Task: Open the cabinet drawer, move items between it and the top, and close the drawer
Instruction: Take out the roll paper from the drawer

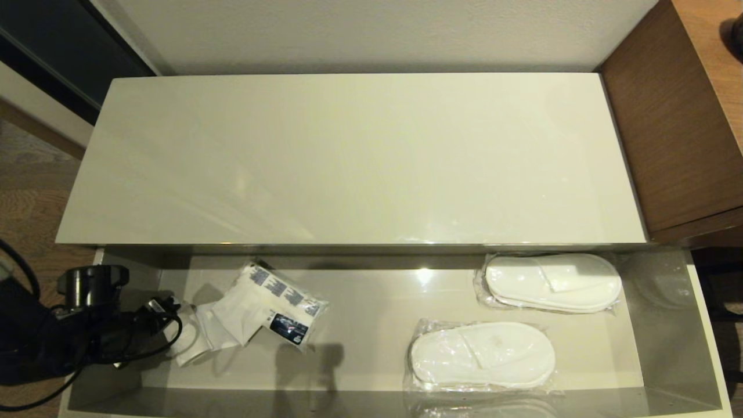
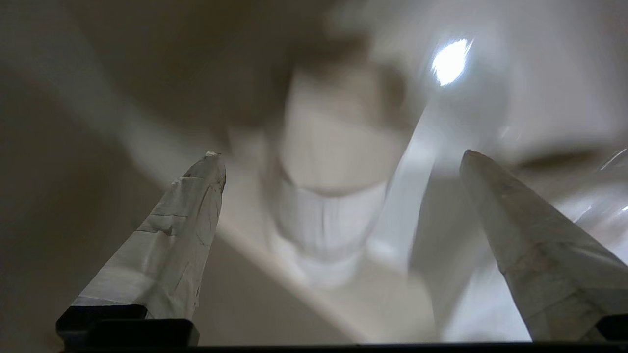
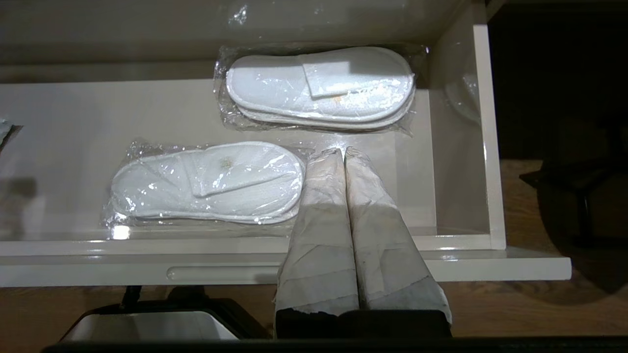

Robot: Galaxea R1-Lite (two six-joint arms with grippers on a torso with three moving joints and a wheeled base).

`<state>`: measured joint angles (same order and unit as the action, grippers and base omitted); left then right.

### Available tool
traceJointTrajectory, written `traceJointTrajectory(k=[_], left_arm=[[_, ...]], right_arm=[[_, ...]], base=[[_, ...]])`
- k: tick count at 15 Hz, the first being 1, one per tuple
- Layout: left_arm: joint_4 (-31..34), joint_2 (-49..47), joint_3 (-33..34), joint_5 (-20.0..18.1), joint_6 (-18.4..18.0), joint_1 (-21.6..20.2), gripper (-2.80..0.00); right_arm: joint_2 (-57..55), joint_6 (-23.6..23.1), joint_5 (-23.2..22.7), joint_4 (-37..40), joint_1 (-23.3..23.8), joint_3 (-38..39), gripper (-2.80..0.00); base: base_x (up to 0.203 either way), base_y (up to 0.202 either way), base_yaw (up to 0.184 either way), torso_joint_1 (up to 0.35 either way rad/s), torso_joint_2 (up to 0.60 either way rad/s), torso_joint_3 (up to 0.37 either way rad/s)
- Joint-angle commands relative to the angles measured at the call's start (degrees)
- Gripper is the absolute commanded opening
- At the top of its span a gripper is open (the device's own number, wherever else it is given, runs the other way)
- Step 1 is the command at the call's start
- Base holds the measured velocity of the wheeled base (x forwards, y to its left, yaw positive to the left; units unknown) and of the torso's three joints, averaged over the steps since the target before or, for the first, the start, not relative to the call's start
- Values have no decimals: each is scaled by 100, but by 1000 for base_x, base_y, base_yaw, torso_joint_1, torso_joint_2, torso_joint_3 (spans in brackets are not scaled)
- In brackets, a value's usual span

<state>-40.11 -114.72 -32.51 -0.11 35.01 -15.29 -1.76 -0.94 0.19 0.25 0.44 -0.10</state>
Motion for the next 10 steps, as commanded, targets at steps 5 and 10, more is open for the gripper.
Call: traceJointTrajectory(k=[5,10], left_arm=[[-650,-147,430,380,-554,353,0],[-687,-780,363,406,-530,308,0]], right_arm=[[0,-3,-11,1,0,1,-280],[0,-3,-2,1,0,1,-280]], base=[[0,0,0,0,0,0],[0,0,0,0,0,0]])
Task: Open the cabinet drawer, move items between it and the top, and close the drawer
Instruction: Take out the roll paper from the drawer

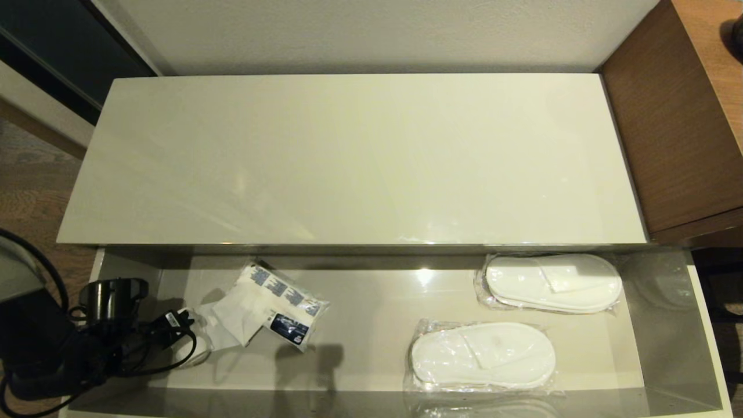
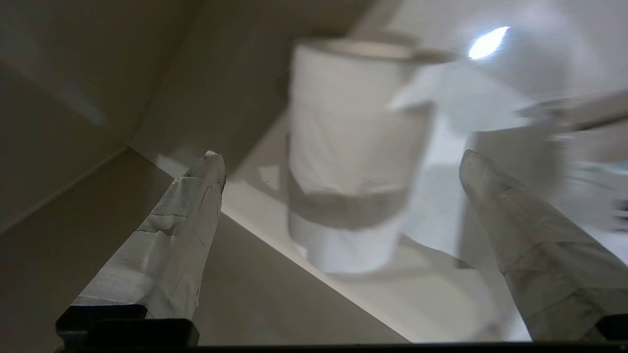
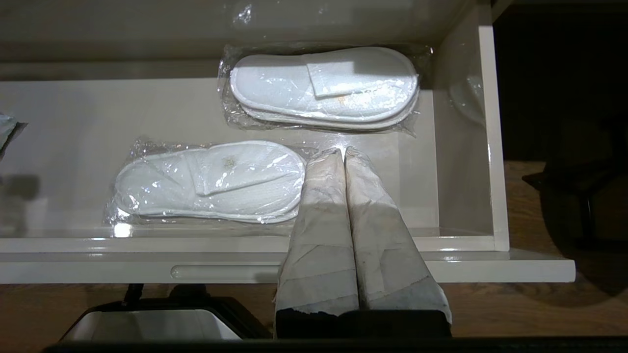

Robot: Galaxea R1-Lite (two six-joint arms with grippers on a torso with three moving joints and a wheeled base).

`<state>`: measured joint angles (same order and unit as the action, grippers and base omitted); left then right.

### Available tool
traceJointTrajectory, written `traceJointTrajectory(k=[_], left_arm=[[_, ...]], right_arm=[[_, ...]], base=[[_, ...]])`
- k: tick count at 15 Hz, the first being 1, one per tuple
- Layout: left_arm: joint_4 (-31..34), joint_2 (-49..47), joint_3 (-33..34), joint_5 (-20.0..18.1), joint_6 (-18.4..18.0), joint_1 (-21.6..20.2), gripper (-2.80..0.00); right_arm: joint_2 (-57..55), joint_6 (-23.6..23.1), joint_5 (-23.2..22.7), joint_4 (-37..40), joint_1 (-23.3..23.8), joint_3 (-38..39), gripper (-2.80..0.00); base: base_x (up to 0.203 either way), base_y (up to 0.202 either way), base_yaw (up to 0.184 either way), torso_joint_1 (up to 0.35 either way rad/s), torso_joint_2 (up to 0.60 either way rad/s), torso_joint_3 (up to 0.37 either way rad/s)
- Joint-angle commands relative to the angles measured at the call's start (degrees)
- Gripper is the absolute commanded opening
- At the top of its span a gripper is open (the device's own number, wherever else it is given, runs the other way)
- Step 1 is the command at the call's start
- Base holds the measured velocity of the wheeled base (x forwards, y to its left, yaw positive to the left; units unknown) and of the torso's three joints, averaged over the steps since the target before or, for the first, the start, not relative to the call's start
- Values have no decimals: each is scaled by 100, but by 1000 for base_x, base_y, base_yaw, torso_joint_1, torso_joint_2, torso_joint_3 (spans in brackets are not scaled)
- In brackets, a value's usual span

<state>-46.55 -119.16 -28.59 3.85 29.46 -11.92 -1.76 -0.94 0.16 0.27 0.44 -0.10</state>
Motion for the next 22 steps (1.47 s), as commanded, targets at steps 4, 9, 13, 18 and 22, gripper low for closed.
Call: traceJointTrajectory(k=[4,9,13,18,22], left_arm=[[-337,-565,-50,81,-37,-65,0],[-829,-547,91,90,-301,-56,0],[-873,-485,108,99,-477,-39,0],[-1329,-476,205,81,-696,31,0],[-1342,-621,165,18,-746,46,0]], right_arm=[[0,-3,1,0,0,1,-280],[-9,-3,1,0,0,1,-280],[0,-3,1,0,0,1,-280],[0,-3,1,8,0,1,-280],[0,-3,1,6,0,1,-280]], base=[[0,0,0,0,0,0],[0,0,0,0,0,0],[0,0,0,0,0,0],[0,0,0,0,0,0],[0,0,0,0,0,0]])
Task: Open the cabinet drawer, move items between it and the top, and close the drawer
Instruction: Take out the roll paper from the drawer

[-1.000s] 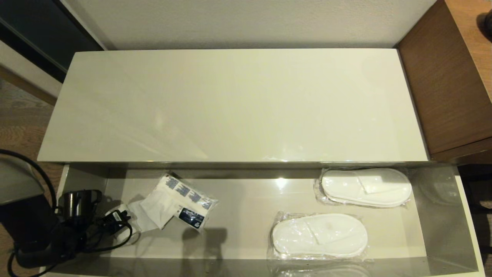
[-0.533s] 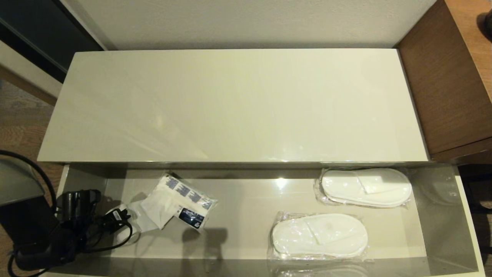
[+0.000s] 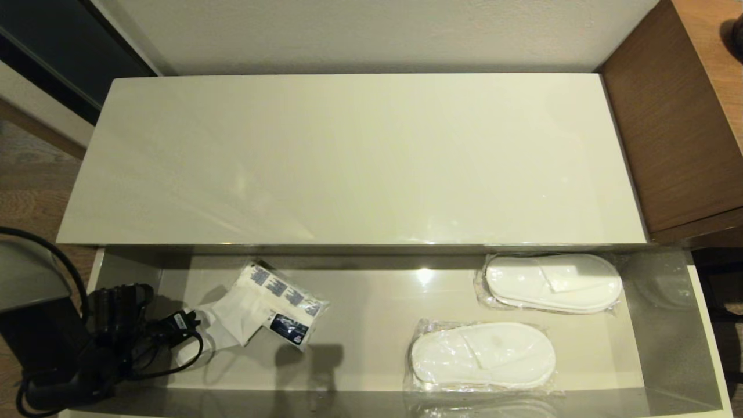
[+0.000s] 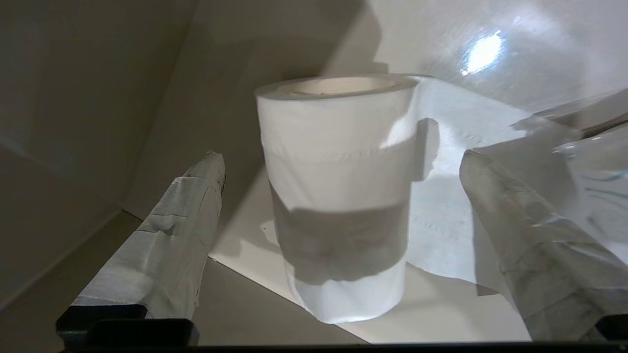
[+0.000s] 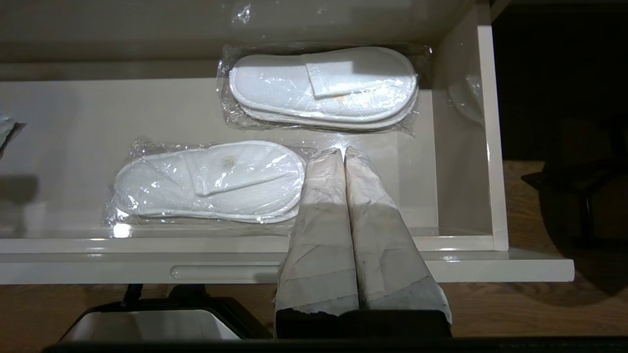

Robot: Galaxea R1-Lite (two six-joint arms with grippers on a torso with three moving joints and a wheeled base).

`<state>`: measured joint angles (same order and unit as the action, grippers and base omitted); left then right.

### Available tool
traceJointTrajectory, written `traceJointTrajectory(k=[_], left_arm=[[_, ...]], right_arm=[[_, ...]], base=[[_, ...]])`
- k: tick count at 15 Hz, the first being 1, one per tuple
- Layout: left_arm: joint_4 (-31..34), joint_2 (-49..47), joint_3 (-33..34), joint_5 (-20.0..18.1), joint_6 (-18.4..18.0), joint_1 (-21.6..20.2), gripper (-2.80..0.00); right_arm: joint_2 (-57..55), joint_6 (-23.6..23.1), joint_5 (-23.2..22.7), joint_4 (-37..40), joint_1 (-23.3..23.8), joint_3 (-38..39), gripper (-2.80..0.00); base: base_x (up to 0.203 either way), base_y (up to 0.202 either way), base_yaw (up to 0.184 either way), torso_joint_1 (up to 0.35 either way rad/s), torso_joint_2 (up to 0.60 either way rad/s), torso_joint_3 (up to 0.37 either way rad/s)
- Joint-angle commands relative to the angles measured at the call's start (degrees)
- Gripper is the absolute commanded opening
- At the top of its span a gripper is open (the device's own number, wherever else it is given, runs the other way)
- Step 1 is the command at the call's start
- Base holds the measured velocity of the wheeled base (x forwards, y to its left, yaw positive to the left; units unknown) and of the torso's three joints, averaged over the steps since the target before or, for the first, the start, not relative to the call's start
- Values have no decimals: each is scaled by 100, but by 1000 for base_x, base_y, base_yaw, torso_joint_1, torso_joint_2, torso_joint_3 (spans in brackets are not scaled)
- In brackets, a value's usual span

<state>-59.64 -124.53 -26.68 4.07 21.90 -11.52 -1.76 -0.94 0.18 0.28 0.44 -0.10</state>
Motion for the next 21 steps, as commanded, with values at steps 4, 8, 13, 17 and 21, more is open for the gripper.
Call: traceJointTrajectory(k=[4,8,13,17,21], left_arm=[[-39,-196,-39,-9,10,21,0],[-39,-238,-39,-11,7,45,-280],[-39,-344,-48,-11,33,45,-280],[-39,-353,-48,-20,33,45,-280],[-39,-361,-48,-20,25,45,-280]], right_arm=[[-8,-3,-1,1,0,1,-280],[0,-3,-1,-1,0,1,-280],[0,-3,-1,-1,0,1,-280],[-9,-3,-1,-1,0,1,-280],[-9,-3,-1,-1,0,1,-280]], base=[[0,0,0,0,0,0],[0,0,0,0,0,0],[0,0,0,0,0,0],[0,0,0,0,0,0],[0,0,0,0,0,0]])
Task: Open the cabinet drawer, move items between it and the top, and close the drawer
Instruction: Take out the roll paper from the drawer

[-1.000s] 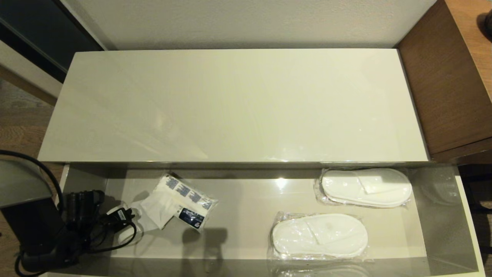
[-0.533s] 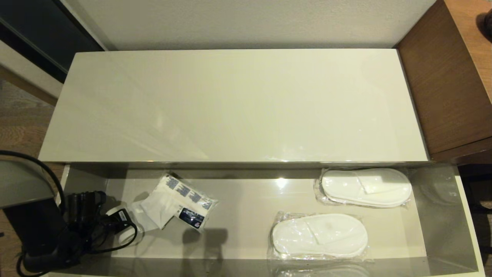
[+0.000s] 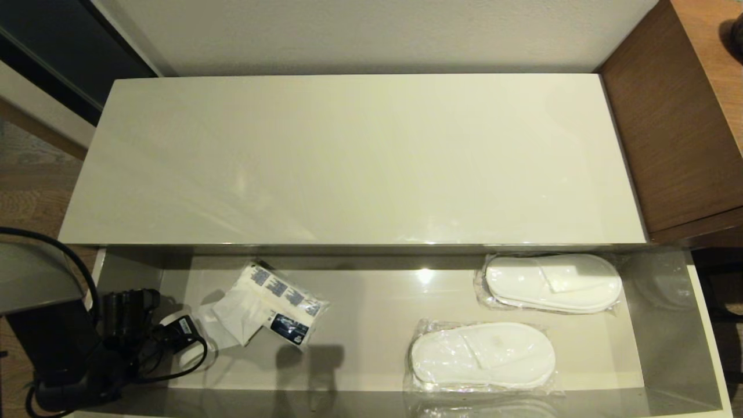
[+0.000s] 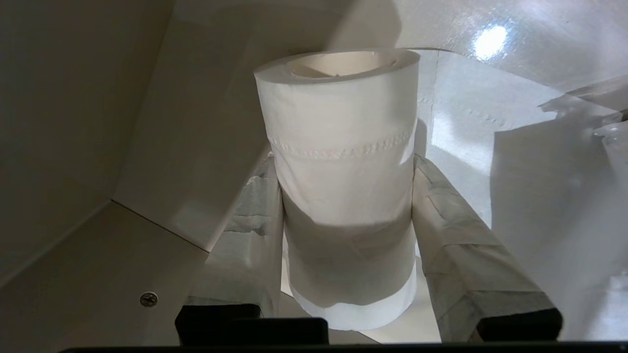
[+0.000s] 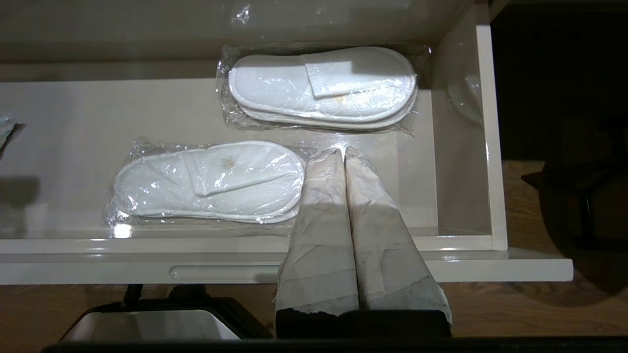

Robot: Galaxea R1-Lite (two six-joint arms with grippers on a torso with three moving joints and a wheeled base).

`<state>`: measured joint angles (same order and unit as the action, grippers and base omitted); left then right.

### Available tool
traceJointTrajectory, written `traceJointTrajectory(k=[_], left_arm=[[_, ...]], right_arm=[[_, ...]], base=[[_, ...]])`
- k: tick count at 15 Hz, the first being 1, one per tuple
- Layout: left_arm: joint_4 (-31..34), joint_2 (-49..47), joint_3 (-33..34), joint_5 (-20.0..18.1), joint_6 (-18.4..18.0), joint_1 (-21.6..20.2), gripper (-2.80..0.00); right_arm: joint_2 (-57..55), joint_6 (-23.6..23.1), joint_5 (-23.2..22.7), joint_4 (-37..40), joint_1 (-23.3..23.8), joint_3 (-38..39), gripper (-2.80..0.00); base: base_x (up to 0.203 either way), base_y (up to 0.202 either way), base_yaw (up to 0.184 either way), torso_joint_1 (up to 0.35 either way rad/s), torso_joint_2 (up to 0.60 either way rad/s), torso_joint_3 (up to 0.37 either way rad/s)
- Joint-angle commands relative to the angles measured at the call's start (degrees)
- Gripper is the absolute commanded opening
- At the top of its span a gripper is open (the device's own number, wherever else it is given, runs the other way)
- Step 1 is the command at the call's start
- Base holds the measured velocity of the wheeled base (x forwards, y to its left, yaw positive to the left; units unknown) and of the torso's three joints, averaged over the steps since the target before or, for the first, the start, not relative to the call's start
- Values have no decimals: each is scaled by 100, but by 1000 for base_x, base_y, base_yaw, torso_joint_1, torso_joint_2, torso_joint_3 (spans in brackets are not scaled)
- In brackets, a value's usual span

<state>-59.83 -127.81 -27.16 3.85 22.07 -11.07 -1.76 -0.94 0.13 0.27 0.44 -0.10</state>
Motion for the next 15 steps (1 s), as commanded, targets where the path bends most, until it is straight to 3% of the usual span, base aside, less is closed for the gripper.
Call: traceJointTrajectory(k=[1,10,13,15], left_arm=[[-20,-25,-9,1,8,-1,-280],[-17,291,116,-10,-4,-1,-280],[61,1266,428,-100,-35,101,-280],[449,2240,542,-130,-247,200,-280]], right_arm=[[-8,-3,4,0,0,1,-280],[-9,-3,4,8,0,1,-280],[0,-3,4,8,0,1,-280],[-4,-3,4,0,0,1,-280]], base=[[0,0,0,0,0,0],[0,0,0,0,0,0],[0,0,0,0,0,0],[0,0,0,0,0,0]])
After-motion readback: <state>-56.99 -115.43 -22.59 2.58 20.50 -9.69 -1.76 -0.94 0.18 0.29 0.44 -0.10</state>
